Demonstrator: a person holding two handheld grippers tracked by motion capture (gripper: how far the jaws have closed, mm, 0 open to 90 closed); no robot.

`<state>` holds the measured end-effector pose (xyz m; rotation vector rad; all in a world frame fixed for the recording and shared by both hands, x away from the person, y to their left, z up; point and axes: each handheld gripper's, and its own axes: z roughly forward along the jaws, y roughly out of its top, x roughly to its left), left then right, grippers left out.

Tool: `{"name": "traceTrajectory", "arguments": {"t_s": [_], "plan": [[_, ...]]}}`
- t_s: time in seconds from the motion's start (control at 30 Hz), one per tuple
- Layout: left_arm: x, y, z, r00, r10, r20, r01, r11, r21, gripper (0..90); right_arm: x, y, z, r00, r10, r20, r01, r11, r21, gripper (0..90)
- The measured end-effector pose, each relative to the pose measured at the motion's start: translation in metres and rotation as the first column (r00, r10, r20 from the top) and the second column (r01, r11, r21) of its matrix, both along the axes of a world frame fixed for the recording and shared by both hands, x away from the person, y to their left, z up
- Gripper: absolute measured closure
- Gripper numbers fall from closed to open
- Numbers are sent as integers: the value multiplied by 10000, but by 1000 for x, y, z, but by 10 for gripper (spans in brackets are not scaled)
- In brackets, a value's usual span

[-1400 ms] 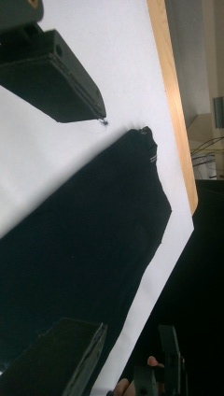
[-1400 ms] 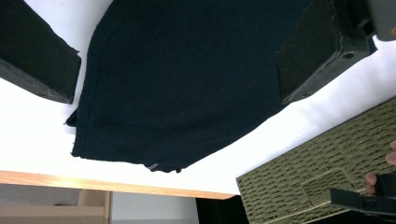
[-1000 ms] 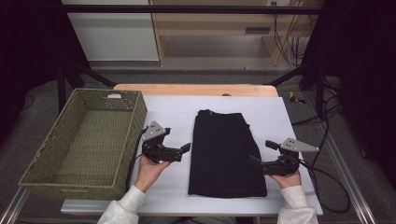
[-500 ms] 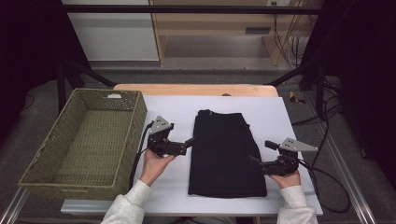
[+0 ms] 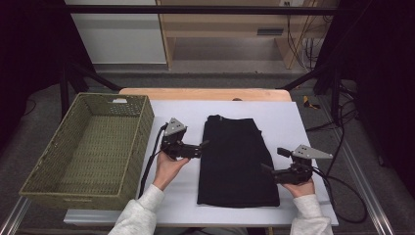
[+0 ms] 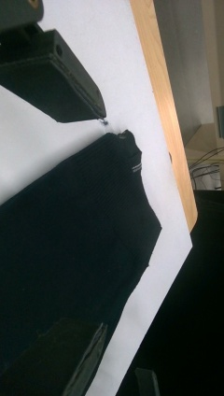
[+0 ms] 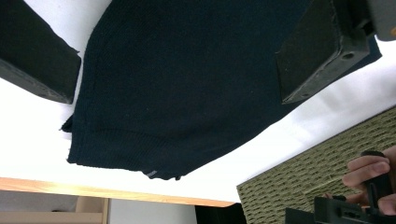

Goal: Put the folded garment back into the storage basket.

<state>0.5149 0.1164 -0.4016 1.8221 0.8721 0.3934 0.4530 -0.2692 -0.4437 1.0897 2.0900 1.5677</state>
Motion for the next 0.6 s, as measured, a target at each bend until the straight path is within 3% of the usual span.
{"name": "traceTrajectory", "arguments": {"t_s": [0.27,0.6], "plan": [[12,-8,2,9999,126,7,-126,9996,237,1,0,1,0,10000,5,-28,-5,10000,-32,3],[27,-17,-3,9995,195,-260,-185,9991,385,2,0,1,0,10000,7,-29,-8,10000,-38,3]]}}
